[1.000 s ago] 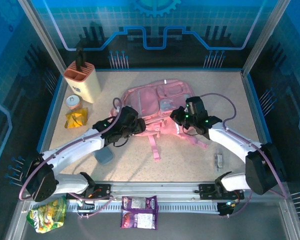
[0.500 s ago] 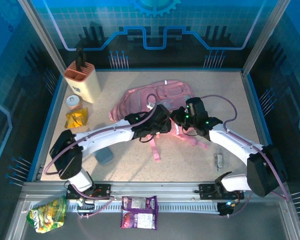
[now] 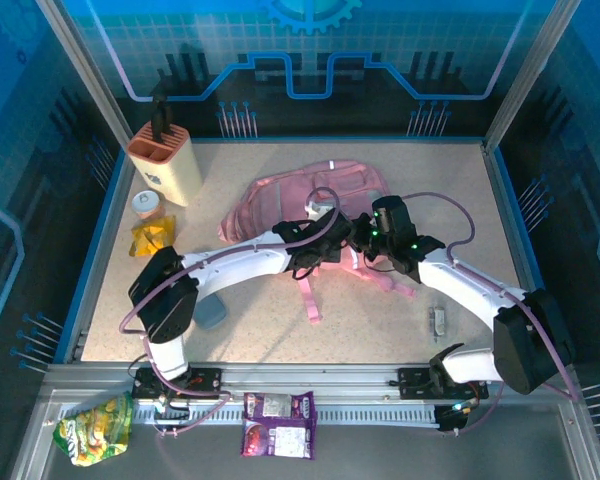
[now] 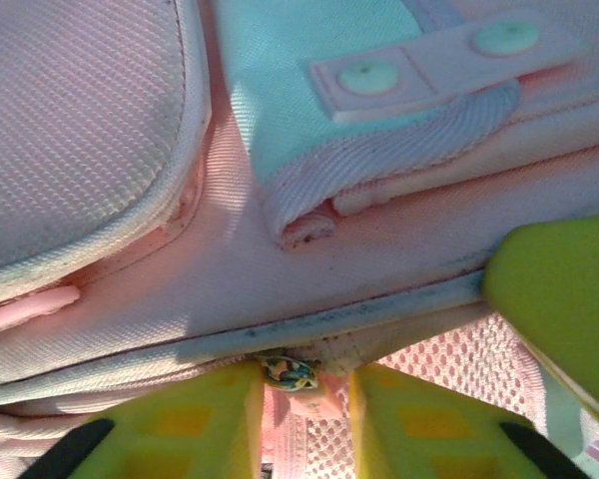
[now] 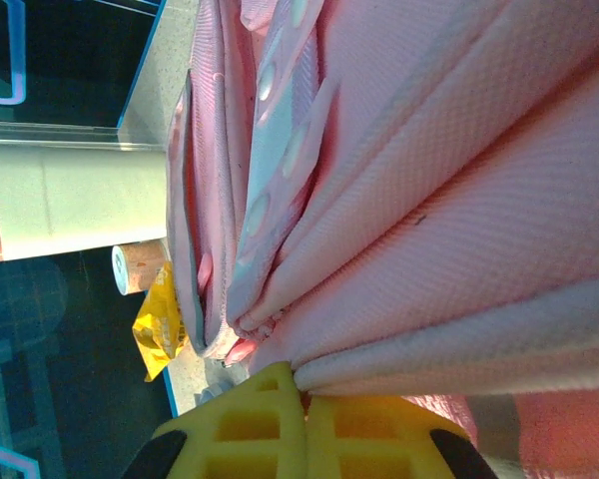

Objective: Pack the student bag

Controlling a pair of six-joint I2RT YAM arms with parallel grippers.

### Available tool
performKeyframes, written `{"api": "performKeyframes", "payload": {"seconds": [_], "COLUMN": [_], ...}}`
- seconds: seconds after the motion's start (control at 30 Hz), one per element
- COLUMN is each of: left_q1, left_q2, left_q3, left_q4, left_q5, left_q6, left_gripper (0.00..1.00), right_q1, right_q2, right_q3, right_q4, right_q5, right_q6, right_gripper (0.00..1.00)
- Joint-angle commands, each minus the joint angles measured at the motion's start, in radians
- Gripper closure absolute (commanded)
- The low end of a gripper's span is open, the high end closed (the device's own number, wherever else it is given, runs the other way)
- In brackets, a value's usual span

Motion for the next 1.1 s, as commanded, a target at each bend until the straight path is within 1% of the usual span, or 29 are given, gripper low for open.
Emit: {"api": "performKeyframes", "payload": {"seconds": [0.0,0.1,0.17,0.27,0.33,0.4,0.47,0.53,0.63,0.7,0.77,0.9,1.0,1.07], "left_q1": [0.020,0.025,0.024,0.022,0.023,0.022,0.011,-0.008,-0.017,-0.017,-0.017,-0.020,-0.020,-0.025], "left_q2": [-0.015,-0.050,-0.055,-0.058,-0.069,-0.067,-0.054,-0.030,0.002,0.018,0.032,0.024,0.032,0.032], "left_q3": [0.015,-0.029,-0.025,-0.025,-0.047,-0.050,-0.036,-0.001,0.030,0.035,0.051,0.050,0.067,0.061], "left_q4": [-0.054,-0.025,-0.064,-0.142,-0.130,-0.093,-0.045,-0.061,-0.076,-0.069,-0.070,-0.044,-0.120,-0.140], "left_q5": [-0.077,-0.021,0.000,-0.059,-0.073,-0.052,-0.027,-0.076,-0.142,-0.158,-0.147,-0.069,-0.069,-0.074], "left_q6": [-0.013,-0.008,-0.031,-0.090,-0.096,-0.055,0.039,0.092,0.107,0.109,0.111,0.074,-0.041,-0.102], "left_gripper": [0.77,0.79,0.79,0.77,0.73,0.68,0.66,0.66,0.68,0.71,0.73,0.74,0.74,0.73], "right_q1": [0.007,0.004,0.005,0.004,0.006,0.005,0.005,0.007,0.007,0.008,0.009,0.007,0.006,0.005], "right_q2": [-0.048,-0.045,-0.042,-0.040,-0.040,-0.038,-0.038,-0.039,-0.040,-0.042,-0.043,-0.038,-0.032,-0.030], "right_q3": [0.010,0.012,0.013,0.015,0.018,0.023,0.026,0.027,0.023,0.026,0.027,0.030,0.028,0.023], "right_q4": [0.079,0.085,0.088,0.094,0.093,0.089,0.089,0.088,0.093,0.096,0.089,0.087,0.095,0.104], "right_q5": [-0.040,-0.046,-0.049,-0.049,-0.049,-0.052,-0.053,-0.050,-0.048,-0.047,-0.043,-0.039,-0.041,-0.043], "right_q6": [0.000,0.001,0.001,0.003,-0.001,-0.003,-0.002,-0.003,0.005,0.002,0.002,-0.001,0.001,0.007], "right_gripper": [1.00,1.00,1.00,1.00,1.00,1.00,1.00,1.00,1.00,1.00,1.00,1.00,1.00,1.00]}}
